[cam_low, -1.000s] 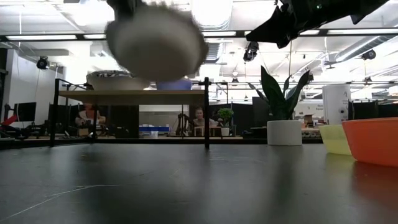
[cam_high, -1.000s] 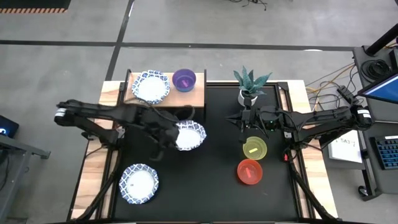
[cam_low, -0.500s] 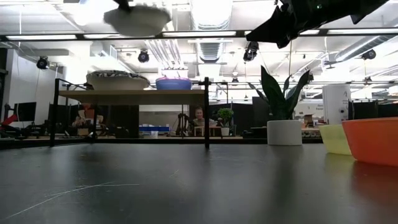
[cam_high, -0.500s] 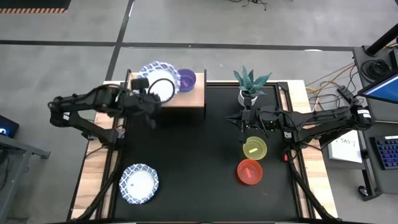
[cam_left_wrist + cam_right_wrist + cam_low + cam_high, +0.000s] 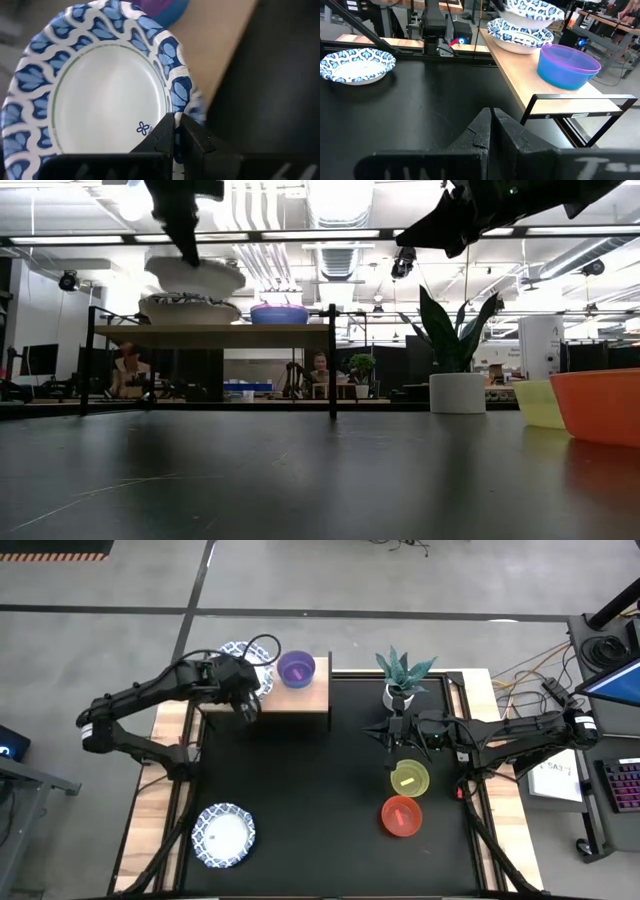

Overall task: Place and stack bowls onto a shelf
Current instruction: Stack the big white bowl on top of the big white bowl on the shelf, then stack the small yellow bowl on top of the small purple bowl on the shelf

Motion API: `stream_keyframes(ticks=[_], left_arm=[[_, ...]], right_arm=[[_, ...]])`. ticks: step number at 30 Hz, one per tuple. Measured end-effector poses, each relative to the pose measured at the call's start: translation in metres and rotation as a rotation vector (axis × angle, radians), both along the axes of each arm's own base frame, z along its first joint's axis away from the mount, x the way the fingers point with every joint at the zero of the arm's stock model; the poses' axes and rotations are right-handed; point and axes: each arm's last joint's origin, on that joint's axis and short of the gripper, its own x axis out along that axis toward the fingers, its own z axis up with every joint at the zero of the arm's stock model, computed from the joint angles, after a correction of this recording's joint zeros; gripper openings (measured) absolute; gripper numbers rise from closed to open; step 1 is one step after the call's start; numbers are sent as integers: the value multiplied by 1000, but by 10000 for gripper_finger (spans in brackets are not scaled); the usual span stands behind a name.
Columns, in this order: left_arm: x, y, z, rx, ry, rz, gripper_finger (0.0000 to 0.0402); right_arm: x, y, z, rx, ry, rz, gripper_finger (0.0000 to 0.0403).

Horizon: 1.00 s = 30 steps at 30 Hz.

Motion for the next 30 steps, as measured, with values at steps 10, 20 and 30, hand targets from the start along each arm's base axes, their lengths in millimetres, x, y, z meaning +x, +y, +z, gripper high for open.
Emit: stream_keyframes(ticks=[10,20,30], left_arm=[[1,17,-30,6,47,34,31],[2,17,-31,10,44,28,92],[-3,10,-2,-49,-73,63,124]], right_arm=[[0,0,0,9,-1,-2,9],[0,0,0,11,-1,-2,9],[0,0,0,23,-5,-5,9]])
